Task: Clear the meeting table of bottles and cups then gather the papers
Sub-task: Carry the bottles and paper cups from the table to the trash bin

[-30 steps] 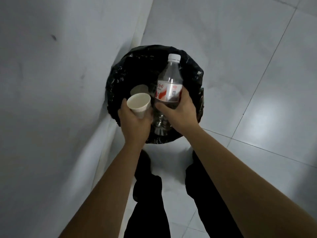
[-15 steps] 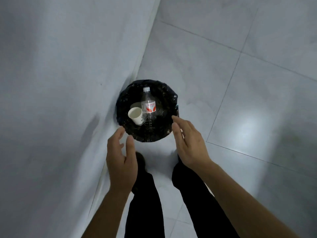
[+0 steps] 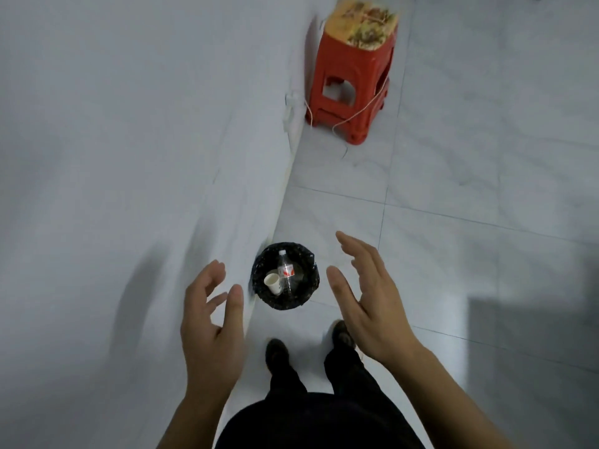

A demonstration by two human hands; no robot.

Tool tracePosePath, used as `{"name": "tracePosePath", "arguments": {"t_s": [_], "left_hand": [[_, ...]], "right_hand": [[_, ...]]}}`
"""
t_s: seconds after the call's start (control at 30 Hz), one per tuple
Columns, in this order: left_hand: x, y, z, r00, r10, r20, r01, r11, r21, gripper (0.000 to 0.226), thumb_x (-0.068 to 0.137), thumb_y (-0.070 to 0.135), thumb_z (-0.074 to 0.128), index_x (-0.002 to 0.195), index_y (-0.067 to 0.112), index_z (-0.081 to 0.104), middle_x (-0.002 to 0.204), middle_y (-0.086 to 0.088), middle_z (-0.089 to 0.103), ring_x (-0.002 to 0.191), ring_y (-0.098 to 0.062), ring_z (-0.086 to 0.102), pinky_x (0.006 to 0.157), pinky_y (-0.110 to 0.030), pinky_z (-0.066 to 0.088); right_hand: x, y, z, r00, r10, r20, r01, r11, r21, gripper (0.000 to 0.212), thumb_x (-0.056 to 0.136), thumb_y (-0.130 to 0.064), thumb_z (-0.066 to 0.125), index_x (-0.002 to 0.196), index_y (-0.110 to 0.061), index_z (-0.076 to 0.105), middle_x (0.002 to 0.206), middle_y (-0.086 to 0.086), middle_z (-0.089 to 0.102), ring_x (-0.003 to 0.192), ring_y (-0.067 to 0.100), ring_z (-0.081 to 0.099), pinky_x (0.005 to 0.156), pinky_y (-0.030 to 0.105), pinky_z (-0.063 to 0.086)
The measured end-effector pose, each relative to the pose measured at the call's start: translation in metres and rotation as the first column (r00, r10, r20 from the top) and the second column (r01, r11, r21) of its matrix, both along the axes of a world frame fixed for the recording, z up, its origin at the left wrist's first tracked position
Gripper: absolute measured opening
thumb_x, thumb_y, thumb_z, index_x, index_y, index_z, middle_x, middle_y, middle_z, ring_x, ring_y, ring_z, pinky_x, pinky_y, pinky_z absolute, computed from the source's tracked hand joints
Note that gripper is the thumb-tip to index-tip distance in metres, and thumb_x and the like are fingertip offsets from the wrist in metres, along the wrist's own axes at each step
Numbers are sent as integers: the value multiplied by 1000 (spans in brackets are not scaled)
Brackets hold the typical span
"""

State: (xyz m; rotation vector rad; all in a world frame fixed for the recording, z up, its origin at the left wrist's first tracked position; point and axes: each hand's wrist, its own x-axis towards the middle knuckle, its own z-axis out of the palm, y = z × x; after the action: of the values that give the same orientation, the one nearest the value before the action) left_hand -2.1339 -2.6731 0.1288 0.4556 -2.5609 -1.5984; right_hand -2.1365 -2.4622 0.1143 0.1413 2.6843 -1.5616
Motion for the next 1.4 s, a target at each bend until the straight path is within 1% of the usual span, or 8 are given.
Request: {"name": "tracePosePath", "arguments": {"t_s": [0.13,0.43,0.6,0.73,1.03,1.13,1.23,1.4], "left_hand": [[13,9,47,972,-148,-180,144,989,-34,47,92,32,54,136,17,50,133,12,57,125,-9,54,98,-16,43],[10,7,66,839,-475,-267,511,855,84,47,89,28,54,135,29,49,133,10,58,126,-4,53,95,-12,44],[39,23,48,621,-734,-275,780,614,124,45,86,28,57,128,43,48,134,10,58,127,-5,53,98,-21,46],[96,59,33,401,-885,-234,914,371,164,48,85,26,60,129,40,49,131,6,61,122,-8,58,91,-15,48],[282,160,62,-126,-964,-234,972,-167,163,41,95,15,61,130,35,52,125,8,63,118,-9,60,92,-18,51],[360,181,53,-237,-950,-204,948,-272,165,38,92,24,62,121,45,54,121,12,65,116,-9,62,93,-31,50],[449,200,39,-266,-948,-176,938,-297,178,46,95,5,61,118,45,56,116,9,67,115,-14,63,97,-40,49],[581,235,36,-385,-912,-141,891,-407,199,42,90,20,66,124,41,53,121,6,66,115,-13,62,94,-35,48]], "right_hand": [[28,16,45,986,-93,-136,97,995,18,46,103,-45,40,147,-31,41,142,-17,46,131,1,47,104,18,41],[119,8,61,824,-529,-204,539,842,-5,51,100,-52,42,147,-31,41,140,-17,51,129,-3,48,106,31,47],[234,-25,46,564,-815,-133,822,569,-4,53,95,-46,52,145,-31,43,139,-17,53,129,-2,50,105,30,46],[344,-63,41,248,-966,-78,969,248,1,51,92,-46,55,141,-36,47,135,-24,53,127,-3,51,101,25,47],[578,-133,59,-458,-885,-81,888,-450,-100,51,87,-43,57,136,-35,47,130,-15,57,120,-4,55,93,17,43],[649,-146,46,-577,-815,-44,811,-567,-143,51,86,-44,57,136,-36,47,132,-15,57,122,-1,55,96,23,45],[727,-142,36,-643,-766,-10,758,-633,-158,52,86,-42,59,137,-35,49,132,-18,58,122,-3,55,98,26,47],[848,-117,40,-697,-717,4,704,-685,-187,41,94,-26,64,133,-33,53,130,-19,59,120,-5,55,97,25,47]]}}
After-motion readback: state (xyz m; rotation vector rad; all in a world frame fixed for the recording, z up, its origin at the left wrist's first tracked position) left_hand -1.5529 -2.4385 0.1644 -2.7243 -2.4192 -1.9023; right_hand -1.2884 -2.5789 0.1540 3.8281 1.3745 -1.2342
